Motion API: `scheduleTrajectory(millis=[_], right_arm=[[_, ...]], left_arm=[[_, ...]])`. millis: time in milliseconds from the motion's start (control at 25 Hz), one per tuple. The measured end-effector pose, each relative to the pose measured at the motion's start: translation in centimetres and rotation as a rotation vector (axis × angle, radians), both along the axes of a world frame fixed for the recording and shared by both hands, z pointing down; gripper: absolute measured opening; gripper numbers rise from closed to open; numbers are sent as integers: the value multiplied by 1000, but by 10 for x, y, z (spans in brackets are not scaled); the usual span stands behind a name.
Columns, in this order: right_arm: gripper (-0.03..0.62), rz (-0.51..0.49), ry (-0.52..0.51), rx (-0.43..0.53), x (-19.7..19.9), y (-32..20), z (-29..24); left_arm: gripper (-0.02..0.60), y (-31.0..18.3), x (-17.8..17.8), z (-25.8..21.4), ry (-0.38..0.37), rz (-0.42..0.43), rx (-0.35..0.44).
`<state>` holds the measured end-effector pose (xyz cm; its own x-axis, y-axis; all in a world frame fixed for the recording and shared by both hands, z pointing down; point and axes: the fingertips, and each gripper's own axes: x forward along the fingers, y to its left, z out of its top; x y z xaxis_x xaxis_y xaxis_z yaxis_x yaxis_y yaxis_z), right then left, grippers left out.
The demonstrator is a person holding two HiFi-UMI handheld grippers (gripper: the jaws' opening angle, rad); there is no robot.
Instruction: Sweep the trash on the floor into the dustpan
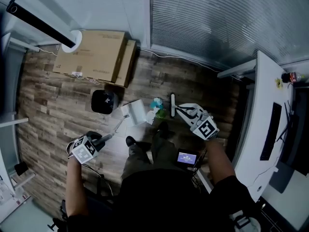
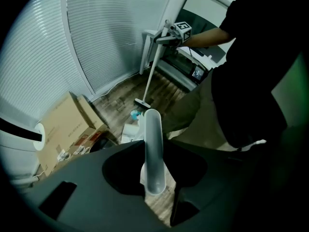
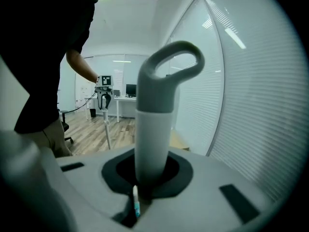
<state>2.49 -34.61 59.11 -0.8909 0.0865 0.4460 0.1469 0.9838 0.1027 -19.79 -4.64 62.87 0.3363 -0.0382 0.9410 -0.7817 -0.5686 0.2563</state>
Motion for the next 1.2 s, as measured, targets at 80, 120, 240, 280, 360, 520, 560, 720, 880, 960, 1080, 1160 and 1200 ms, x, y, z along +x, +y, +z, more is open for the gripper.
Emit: scheduleTrajectory(millis=[80, 120, 240, 280, 360, 520, 560, 720, 880, 960, 1080, 1160, 1200], right_arm=[[23, -24, -20, -6, -14, 6, 0], [21, -38, -31, -11, -20, 12, 1], [25, -75, -55, -32, -35, 36, 2], [26, -74, -70, -48, -40, 44, 2], [28, -51, -97, -71, -48, 57, 4], [29, 51, -165, -74, -67, 67, 3], [28, 88, -189, -80, -72, 69, 1], [28, 196, -236, -80, -88, 74, -3], [28, 226, -265, -56, -112, 91, -1], [31, 251, -288, -56, -126, 101, -4], [40, 293, -329, -73, -139, 118, -6], [40, 302, -373, -92, -145, 128, -8], [40, 314, -394, -101, -148, 131, -10]], left_arm=[[110, 7, 1, -3, 1, 1, -14], [110, 10, 0, -4, 1, -2, -19], [112, 20, 1, 0, 14, -13, -29], [112, 24, 3, 4, 22, -16, -31], [112, 27, 4, 7, 38, -31, -20], [112, 31, 2, 7, 50, -38, 11], [114, 32, 2, 6, 56, -39, 19], [114, 37, 3, 4, 84, -43, 60], [114, 38, -2, 1, 115, -65, 111], [115, 38, -3, -1, 133, -75, 138], [114, 40, -1, -2, 151, -80, 162], [114, 41, 0, -1, 155, -85, 169], [115, 41, 1, -1, 158, -86, 173]])
